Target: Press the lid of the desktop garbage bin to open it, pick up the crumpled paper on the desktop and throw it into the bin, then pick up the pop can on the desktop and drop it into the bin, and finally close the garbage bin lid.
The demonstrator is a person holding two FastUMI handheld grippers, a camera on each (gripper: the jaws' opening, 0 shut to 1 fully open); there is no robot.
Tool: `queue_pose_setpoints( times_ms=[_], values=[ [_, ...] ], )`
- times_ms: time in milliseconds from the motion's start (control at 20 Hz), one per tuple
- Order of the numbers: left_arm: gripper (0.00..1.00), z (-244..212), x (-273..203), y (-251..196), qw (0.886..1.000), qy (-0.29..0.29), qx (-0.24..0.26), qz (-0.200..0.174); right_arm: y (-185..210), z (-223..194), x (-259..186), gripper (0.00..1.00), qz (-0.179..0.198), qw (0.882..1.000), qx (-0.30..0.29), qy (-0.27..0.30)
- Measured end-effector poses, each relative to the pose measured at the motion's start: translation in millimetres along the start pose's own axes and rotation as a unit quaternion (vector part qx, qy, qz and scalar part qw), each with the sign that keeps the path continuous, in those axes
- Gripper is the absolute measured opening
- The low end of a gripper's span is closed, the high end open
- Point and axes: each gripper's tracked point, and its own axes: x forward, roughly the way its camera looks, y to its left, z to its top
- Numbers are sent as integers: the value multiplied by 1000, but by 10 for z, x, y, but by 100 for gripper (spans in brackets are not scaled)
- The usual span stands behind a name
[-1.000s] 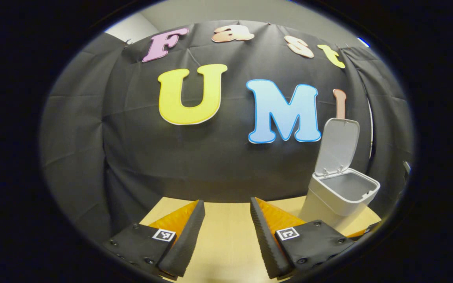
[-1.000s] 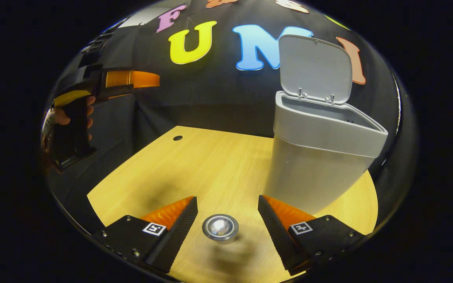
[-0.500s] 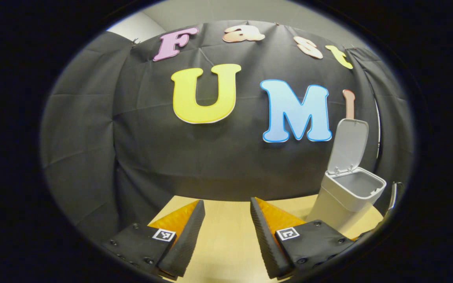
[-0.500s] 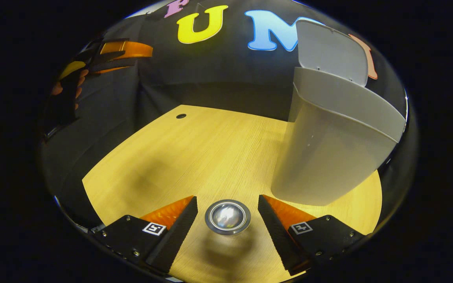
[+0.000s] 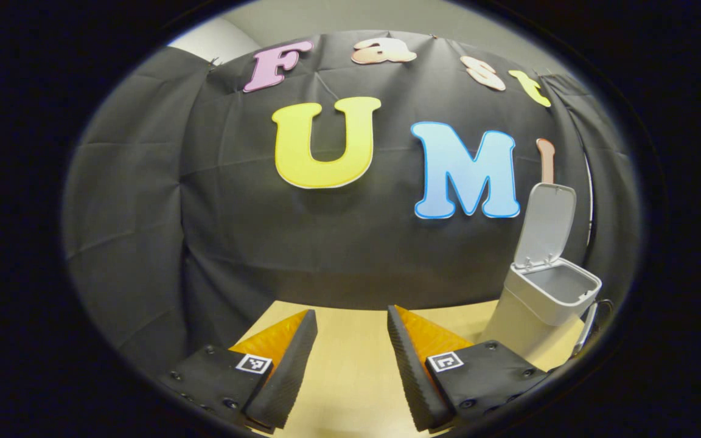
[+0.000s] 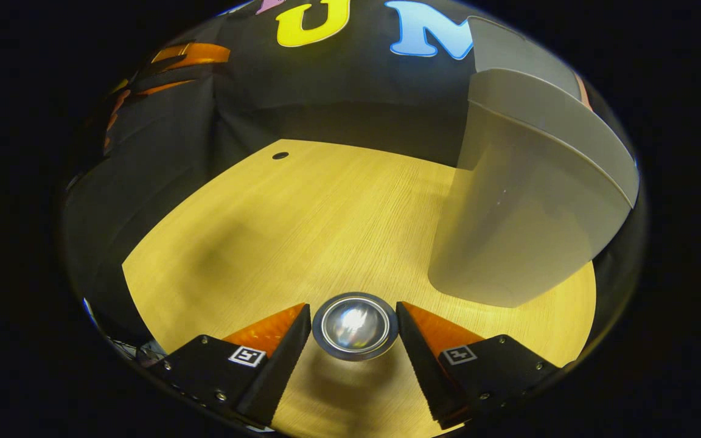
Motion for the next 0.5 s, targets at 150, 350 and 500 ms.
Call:
queue_pose_setpoints(
  times_ms=[150, 350, 500],
  values=[
    [77, 3, 11, -7, 1000, 2, 0, -1, 4, 1, 19, 86, 3, 1000, 3, 4],
    [77, -18, 32, -39, 1000, 4, -3, -5, 2, 2, 0, 84, 5, 1000, 3, 3],
    [78, -22, 49, -66, 1000, 5, -5, -7, -14, 62, -74, 84, 2, 1000, 5, -7]
  ],
)
